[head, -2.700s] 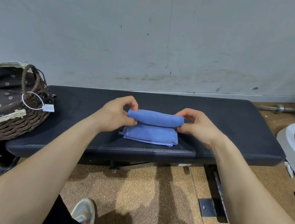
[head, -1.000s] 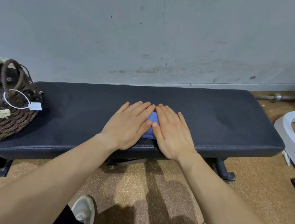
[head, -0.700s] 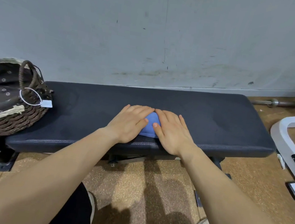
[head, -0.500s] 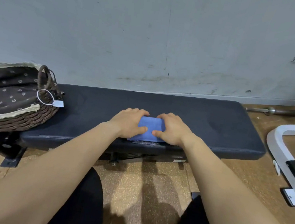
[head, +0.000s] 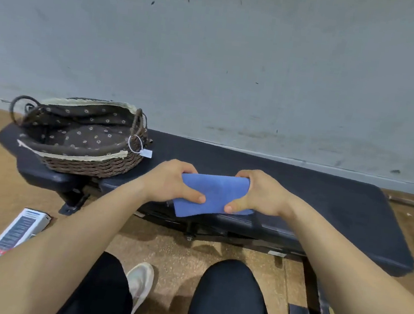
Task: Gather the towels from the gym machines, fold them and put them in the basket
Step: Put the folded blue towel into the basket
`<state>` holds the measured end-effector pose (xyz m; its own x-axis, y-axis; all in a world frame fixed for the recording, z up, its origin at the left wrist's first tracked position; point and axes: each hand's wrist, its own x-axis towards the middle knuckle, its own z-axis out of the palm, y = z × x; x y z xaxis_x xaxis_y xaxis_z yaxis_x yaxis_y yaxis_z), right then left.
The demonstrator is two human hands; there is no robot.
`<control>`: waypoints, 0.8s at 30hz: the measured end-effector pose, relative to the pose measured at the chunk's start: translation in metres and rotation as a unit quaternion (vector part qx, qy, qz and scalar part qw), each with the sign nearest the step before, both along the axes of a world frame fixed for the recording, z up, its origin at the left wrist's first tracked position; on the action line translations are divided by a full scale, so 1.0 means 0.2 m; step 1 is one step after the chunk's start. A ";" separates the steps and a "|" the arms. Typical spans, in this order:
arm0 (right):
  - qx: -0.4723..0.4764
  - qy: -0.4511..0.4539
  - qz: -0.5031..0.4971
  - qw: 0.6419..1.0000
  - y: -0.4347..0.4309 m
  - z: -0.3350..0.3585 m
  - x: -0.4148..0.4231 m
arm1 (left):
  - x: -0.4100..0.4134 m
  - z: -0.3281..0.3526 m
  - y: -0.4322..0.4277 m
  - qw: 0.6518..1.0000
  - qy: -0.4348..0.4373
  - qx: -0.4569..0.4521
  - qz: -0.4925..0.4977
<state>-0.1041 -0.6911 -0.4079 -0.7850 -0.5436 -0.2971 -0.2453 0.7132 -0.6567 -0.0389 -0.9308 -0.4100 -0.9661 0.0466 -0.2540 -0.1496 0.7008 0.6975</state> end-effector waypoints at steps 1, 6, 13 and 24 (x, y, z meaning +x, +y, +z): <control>-0.031 -0.018 -0.009 0.999 -0.05 0.03 0.00 | 0.03 0.03 -0.05 1.000 0.008 0.019 0.023; -0.177 -0.051 -0.055 0.981 -0.37 0.15 0.01 | 0.19 0.12 -0.37 0.987 0.059 0.104 0.106; -0.279 -0.042 -0.023 0.959 -0.99 0.33 -0.02 | 0.24 0.22 -0.80 0.948 0.148 0.085 0.268; -0.217 0.129 0.013 0.968 -2.01 0.27 -0.26 | 0.08 0.16 -1.40 0.946 0.093 -0.061 0.306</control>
<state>-0.1561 -1.0927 -0.3547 -0.7869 -0.5939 0.1675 -0.4549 0.3751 -0.8077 -0.0236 -1.2109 -0.3779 -0.8315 -0.5538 -0.0441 -0.4353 0.6000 0.6712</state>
